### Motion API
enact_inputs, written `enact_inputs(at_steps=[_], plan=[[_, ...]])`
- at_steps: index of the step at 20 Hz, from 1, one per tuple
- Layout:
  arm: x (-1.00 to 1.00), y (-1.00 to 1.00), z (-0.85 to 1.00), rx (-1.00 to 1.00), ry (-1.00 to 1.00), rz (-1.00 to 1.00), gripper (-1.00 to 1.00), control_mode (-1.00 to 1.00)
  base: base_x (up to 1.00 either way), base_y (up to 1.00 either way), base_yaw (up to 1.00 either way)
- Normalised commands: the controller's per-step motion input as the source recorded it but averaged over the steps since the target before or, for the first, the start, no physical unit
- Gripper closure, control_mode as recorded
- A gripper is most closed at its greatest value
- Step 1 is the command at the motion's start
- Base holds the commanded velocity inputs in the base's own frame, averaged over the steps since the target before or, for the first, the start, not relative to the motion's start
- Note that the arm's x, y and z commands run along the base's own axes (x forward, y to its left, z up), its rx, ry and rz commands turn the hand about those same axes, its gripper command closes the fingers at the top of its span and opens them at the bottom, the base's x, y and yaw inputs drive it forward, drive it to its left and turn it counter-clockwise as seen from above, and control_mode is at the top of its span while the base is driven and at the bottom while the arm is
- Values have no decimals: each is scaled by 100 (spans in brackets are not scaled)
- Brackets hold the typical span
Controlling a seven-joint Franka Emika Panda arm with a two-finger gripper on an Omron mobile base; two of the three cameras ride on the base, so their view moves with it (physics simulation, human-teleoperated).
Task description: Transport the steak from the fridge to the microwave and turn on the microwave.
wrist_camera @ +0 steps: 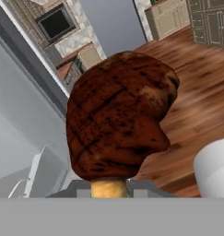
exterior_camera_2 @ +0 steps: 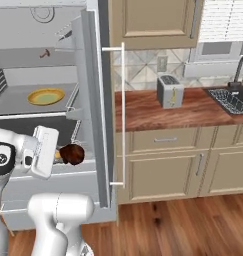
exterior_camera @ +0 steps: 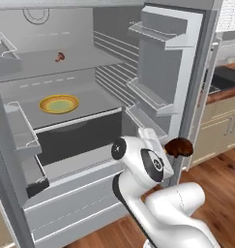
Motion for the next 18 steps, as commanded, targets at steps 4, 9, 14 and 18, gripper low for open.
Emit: enact_inputs(at_steps=[4, 9, 14, 18], plan=[[0, 0, 0, 0, 0, 0, 100, 100, -49, 0, -25], [0, 0, 0, 0, 0, 0, 100, 100, -45, -5, -28], [0, 0, 0, 0, 0, 0, 100, 100, -23, -24, -26], [0, 0, 0, 0, 0, 0, 100, 100, -6, -42, -18]])
